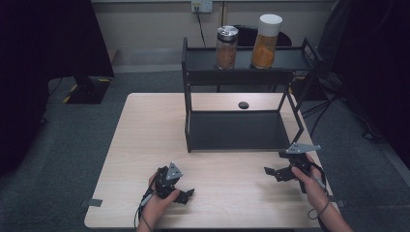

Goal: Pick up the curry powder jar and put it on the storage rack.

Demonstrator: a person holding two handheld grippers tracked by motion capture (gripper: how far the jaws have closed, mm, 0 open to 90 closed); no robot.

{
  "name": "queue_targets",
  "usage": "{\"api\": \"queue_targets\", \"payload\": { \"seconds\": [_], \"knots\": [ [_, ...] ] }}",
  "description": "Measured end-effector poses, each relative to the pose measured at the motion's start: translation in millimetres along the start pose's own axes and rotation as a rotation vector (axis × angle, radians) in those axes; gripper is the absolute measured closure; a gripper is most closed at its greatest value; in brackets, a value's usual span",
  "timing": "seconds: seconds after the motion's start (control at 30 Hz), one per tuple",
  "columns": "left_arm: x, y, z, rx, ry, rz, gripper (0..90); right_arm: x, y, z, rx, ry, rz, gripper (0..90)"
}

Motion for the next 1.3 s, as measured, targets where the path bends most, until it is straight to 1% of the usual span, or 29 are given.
{"api": "queue_targets", "payload": {
  "seconds": [0.9,1.07,1.23,1.3],
  "knots": [
    [0.0,0.0,0.0,0.0,0.0,0.001,0.0,22.3,-3.5,7.7,0.0,-0.028,0.02,1.1],
    [-0.1,0.0,0.0,0.0,-0.001,0.0,0.0,26.5,-5.4,10.2,0.006,-0.037,0.032,1.0],
    [0.0,0.0,0.0,0.0,0.0,0.0,0.0,31.0,-7.3,11.7,0.003,-0.046,0.052,1.1],
    [-0.1,0.0,0.0,0.0,0.0,-0.001,0.0,33.9,-8.1,12.2,0.0,-0.045,0.052,1.1]
  ]
}}
Point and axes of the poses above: each handheld gripper's, and its own axes: z roughly backward along the jaws, x roughly out of its underside, y roughly to its right, the point moved 3 cm from there along -z, roughly forward along the jaws, and after that the axes turned 5 degrees about -y, right-handed, at the moved point
